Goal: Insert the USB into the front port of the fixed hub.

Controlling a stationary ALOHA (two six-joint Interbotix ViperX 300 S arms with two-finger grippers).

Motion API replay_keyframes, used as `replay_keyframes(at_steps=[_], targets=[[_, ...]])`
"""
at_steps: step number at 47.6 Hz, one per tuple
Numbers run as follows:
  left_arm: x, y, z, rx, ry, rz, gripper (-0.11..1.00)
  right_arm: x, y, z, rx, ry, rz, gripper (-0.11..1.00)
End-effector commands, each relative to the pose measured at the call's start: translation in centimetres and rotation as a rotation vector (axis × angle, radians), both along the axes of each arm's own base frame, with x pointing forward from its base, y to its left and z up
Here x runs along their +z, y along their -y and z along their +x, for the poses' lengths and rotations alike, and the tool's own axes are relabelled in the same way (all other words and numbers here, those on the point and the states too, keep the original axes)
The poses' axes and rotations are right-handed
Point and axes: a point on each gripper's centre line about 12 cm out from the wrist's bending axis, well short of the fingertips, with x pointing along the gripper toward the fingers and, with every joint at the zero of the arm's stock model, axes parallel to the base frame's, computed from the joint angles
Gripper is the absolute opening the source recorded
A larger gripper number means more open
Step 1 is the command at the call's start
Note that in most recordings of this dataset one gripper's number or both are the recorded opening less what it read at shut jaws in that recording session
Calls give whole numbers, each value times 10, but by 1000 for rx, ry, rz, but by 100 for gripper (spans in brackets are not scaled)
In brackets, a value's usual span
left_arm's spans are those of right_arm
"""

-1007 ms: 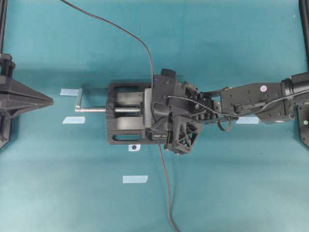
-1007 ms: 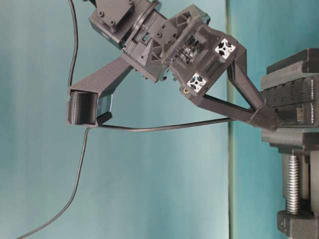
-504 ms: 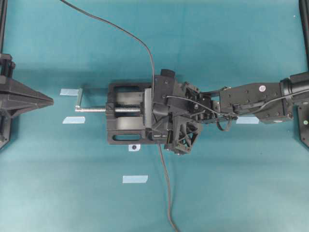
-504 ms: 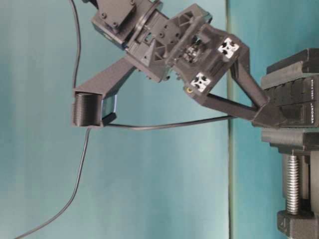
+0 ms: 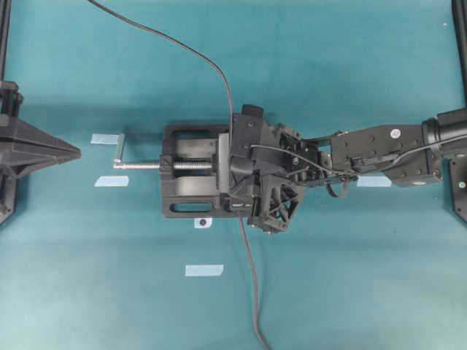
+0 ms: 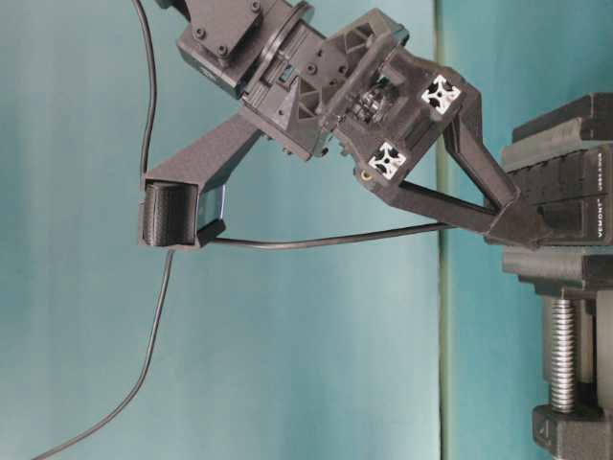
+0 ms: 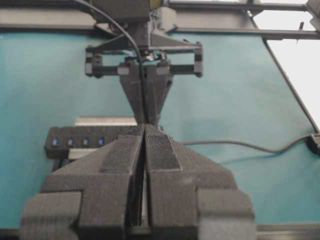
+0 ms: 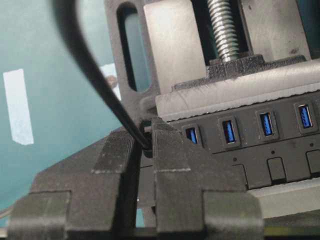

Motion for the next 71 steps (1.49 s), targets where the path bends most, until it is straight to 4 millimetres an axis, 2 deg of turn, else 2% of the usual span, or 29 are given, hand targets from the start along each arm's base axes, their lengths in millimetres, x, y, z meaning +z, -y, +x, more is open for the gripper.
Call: replay_keyframes(at_steps=[1,14,26,36,48,53,71], targets=[[4,0,2,1,8,1,0,-4,-17,-3,33,-22,7,3],[4,0,2,1,8,0,0,-2,-14,-3,25,-18,8,5],[3,0,1,1,6,0,0,2,-13,1,24,3,6,11],[3,-1,1,3,11,0,0,9,-10,6,16,38,9,26],[5,0,0,1,17,0,0,21,-6,10,5,82,10,53],[5,0,0,1,17,0,0,25,-3,10,-1,92,11,60],[5,0,0,1,17,0,0,24,-2,9,-2,89,8,61]])
